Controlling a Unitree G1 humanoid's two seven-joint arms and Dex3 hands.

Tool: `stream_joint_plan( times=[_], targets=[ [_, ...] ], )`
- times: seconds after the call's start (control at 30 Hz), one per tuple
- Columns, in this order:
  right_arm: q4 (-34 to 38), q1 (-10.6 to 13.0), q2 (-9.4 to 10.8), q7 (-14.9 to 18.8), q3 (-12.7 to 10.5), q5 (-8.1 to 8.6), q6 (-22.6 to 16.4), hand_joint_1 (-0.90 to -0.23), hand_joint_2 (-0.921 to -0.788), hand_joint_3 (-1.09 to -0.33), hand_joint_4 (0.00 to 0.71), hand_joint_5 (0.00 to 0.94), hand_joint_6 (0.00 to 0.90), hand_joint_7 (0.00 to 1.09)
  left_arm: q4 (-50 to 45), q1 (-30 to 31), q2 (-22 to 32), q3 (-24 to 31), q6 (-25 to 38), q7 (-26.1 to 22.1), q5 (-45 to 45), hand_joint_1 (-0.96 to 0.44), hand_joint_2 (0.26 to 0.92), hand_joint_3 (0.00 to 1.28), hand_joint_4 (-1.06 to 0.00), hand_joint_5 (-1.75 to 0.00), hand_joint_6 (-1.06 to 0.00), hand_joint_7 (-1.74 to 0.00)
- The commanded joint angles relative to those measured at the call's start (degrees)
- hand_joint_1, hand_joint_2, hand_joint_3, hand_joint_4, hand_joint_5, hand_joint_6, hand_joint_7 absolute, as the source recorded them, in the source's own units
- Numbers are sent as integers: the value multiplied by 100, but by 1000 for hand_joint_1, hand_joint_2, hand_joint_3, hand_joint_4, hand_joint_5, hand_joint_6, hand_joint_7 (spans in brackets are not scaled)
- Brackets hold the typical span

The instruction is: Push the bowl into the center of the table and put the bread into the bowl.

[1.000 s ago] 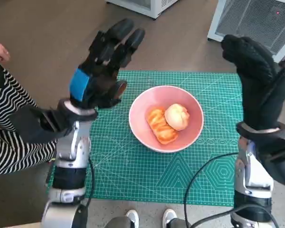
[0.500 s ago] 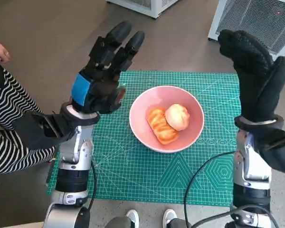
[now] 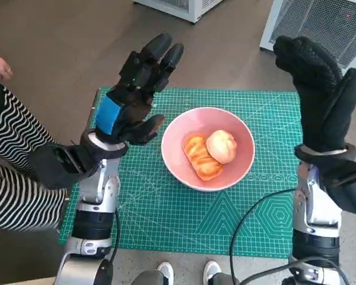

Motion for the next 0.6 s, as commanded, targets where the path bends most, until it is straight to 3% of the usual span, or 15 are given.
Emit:
stream_joint_plan(
  times=[0.03,0.6],
  targets=[
    [-27,145,-26,-8,-29,5,95,-726,-921,-713,163,3,61,563,2,-117,-70,-55,-109,141,143,-726,921,487,-65,-2,1,-383],
    [-218,300,-19,-56,-39,-18,177,-730,-921,-690,163,2,62,557,2,-206,-144,-59,-90,313,203,-727,921,505,-71,-6,1,-365]
  ],
)
